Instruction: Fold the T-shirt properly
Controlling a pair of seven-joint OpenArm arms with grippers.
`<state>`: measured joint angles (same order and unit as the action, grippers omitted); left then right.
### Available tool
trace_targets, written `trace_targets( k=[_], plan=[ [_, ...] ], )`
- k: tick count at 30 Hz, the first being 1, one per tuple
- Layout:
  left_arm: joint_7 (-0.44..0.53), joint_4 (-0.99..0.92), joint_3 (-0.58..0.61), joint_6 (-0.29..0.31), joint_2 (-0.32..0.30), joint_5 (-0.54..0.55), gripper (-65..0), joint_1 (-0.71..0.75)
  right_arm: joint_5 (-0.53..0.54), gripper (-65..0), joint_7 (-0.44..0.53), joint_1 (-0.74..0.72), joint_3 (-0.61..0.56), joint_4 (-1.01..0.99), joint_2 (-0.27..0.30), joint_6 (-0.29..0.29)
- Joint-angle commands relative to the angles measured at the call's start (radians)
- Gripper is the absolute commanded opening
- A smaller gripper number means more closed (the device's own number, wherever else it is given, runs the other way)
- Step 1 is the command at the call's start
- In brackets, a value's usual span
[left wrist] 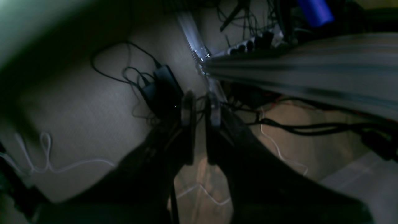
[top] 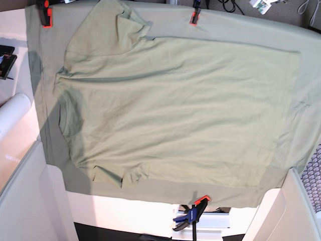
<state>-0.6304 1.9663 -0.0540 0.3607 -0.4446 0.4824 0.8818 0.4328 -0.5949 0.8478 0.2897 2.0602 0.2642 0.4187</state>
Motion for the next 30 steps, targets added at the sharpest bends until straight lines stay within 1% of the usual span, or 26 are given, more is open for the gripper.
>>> trace_targets(
  k=[1, 3, 4, 5, 7, 9, 11, 13, 16, 21, 24, 27, 30],
  plan=[
    [0.010, 0.026, -0.030, 0.006, -0.008, 0.013, -59.3, 0.020, 0.019, -48.9, 0.015, -0.004, 0.029, 0.029, 0.003, -0.003],
    [0.010, 0.034, -0.072, 0.006, -0.008, 0.029, -59.3, 0.030, 0.042, -39.6, 0.015, -0.036, 0.079, 0.037, 0.001, -0.024],
    [0.011, 0.035, -0.090, 0.006, -0.008, 0.035, -59.3, 0.031, 0.046, -36.7, 0.015, -0.058, 0.100, 0.035, 0.001, -0.051],
    [0.012, 0.035, -0.105, 0.006, -0.008, 0.039, -59.2, 0.032, 0.045, -35.4, 0.015, -0.080, 0.119, 0.029, 0.001, -0.083],
    [0.013, 0.035, -0.124, 0.006, -0.016, 0.039, -58.4, 0.032, 0.033, -35.3, 0.014, -0.127, 0.153, 0.008, 0.002, -0.140],
    [0.014, 0.035, -0.133, 0.006, -0.032, 0.039, -58.3, 0.032, 0.028, -35.3, 0.014, -0.162, 0.171, -0.031, 0.001, -0.162],
    [0.020, 0.035, -0.137, 0.006, -0.050, 0.038, -56.6, 0.032, 0.046, -35.3, 0.012, -0.195, 0.171, -0.088, 0.001, -0.162],
    [0.023, 0.035, -0.137, 0.006, -0.066, 0.038, -53.3, 0.032, 0.081, -35.3, 0.001, -0.229, 0.167, -0.152, -0.002, -0.161],
    [0.029, 0.035, -0.137, 0.006, -0.087, 0.037, -48.3, 0.031, 0.105, -35.3, -0.044, -0.277, 0.161, -0.224, -0.005, -0.150],
    [0.029, 0.035, -0.161, 0.005, -0.090, 0.029, -40.6, 0.030, 0.162, -35.3, -0.077, -0.290, 0.159, -0.249, -0.053, -0.096],
    [-0.026, 0.035, -0.200, 0.006, -0.090, 0.031, -37.0, 0.023, 0.192, -35.3, -0.088, -0.288, 0.159, -0.249, -0.089, -0.069],
    [-0.041, 0.035, -0.255, 0.006, -0.091, 0.040, -36.4, -0.002, 0.203, -35.3, -0.092, -0.287, 0.158, -0.249, -0.120, -0.055],
    [-0.042, 0.035, -0.321, 0.006, -0.103, 0.089, -36.3, -0.013, 0.203, -35.3, -0.098, -0.285, 0.140, -0.250, -0.137, -0.055]
  ],
)
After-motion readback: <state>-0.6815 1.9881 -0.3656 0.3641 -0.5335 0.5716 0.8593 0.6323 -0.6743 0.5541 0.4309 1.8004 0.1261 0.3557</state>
